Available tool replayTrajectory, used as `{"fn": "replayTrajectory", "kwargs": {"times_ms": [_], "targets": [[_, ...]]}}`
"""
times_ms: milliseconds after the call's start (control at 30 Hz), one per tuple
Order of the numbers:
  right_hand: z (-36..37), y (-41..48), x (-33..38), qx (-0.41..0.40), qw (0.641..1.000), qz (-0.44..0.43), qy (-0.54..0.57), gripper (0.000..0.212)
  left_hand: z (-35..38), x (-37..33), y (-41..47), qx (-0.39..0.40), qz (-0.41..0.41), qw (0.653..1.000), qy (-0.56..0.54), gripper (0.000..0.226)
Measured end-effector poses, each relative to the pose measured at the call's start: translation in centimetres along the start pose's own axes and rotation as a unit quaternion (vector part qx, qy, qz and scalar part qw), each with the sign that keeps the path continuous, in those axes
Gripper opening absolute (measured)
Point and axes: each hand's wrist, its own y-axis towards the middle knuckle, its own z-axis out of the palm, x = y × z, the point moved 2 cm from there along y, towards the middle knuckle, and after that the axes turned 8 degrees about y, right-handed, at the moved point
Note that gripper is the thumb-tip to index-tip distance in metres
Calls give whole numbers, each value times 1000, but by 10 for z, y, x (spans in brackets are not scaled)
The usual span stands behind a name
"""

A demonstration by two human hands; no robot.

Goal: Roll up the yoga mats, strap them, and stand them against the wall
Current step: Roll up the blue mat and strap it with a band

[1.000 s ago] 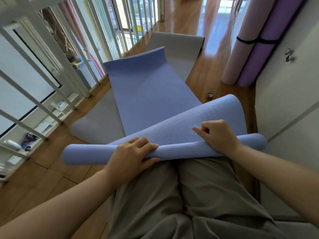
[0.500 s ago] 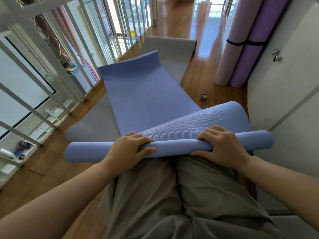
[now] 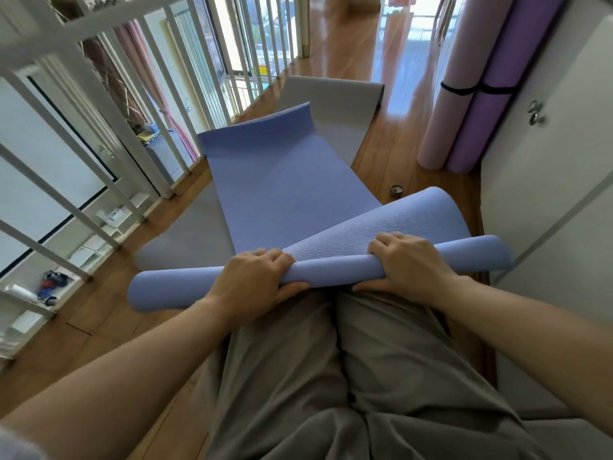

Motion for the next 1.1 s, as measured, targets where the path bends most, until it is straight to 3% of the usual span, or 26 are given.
{"fn": "replayTrajectory", "kwargs": {"times_ms": [133,267,400,567,633,700,800,900,967,1100], "targets": [[-33,33,5,-17,1000,13,-4,83,-33,25,23,-38,12,999,21,61],[-52,41,16,18,1000,8,6,77,-62,34,24,-38,36,998,39,55],[-43,16,26,154,988,19,12,90,-53,8,-4,35,15,999,8,74],[-27,-11,36,275,961,23,-17,84,-26,-25,-41,73,12,997,-8,59],[-24,-20,38,283,959,18,-13,86,-22,-32,-49,58,29,998,2,52],[-22,-26,37,261,965,9,3,90,-22,-34,-51,78,8,997,-14,63],[-17,-24,32,214,976,11,32,79,-15,-29,-54,209,-59,973,-79,83],[-9,-18,26,210,975,30,67,68,-11,-23,-55,171,-85,970,-150,84],[-3,-15,20,219,972,33,78,69,-7,-21,-54,147,-72,975,-148,73],[0,-2,12,276,955,67,87,66,-11,-30,-41,32,-9,997,-67,22]]}}
